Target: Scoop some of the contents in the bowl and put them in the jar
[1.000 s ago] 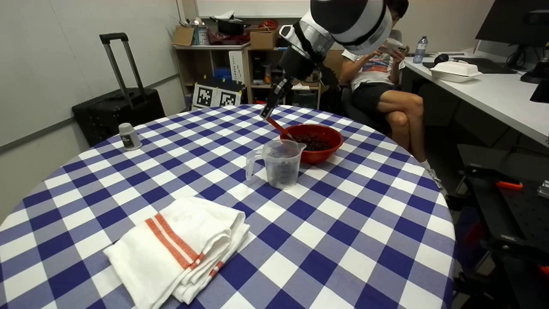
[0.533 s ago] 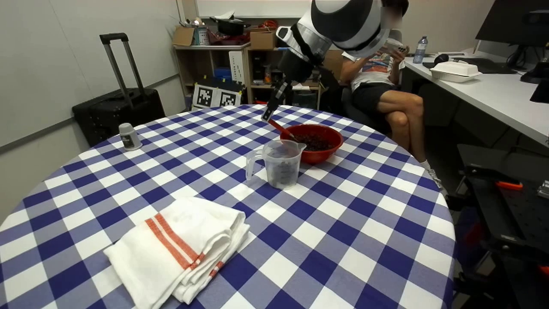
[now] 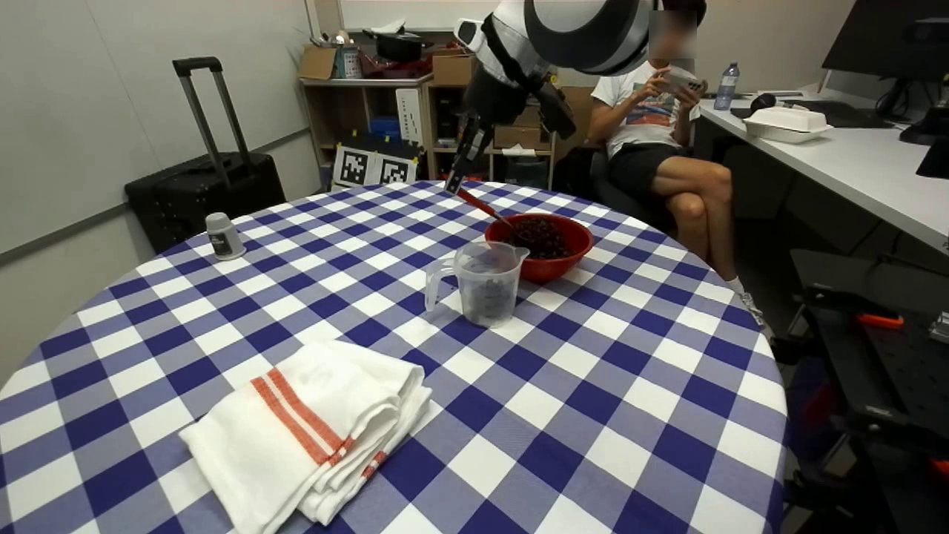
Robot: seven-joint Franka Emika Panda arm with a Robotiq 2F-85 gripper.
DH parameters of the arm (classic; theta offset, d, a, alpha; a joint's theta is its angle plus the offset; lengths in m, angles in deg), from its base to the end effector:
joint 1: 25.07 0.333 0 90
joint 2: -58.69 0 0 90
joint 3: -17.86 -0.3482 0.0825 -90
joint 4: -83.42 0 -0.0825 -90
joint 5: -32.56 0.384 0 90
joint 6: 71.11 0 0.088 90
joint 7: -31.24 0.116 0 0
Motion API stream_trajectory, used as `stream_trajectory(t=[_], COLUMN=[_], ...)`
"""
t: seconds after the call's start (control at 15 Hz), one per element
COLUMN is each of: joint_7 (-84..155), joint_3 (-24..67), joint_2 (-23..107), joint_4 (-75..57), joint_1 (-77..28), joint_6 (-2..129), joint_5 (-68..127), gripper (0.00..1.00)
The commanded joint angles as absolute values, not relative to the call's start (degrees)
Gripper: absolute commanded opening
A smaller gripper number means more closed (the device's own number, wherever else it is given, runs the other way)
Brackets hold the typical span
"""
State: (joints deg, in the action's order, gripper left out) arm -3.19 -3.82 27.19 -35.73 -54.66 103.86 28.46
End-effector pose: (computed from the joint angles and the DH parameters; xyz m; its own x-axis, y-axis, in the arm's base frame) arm 0.6361 -0.0990 0.2463 0.7941 0.4026 0.4554 0.3918 -0.9118 0.1228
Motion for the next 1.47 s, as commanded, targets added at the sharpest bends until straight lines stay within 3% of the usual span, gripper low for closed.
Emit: stream_trajectory(t=[0.0, 0.67, 1.4], joint_7=[-1.42, -0.08, -1.70], joint_3=[1.07, 8.07, 8.09], joint_2=[28.95, 29.58, 31.61], joint_4=[-34.94, -34.30, -32.79], joint_1=[-48.54, -39.33, -36.57], joint_6=[102.35, 99.38, 90.41], joint_5=[26.70, 25.01, 25.37], gripper=[0.05, 0.05, 0.05])
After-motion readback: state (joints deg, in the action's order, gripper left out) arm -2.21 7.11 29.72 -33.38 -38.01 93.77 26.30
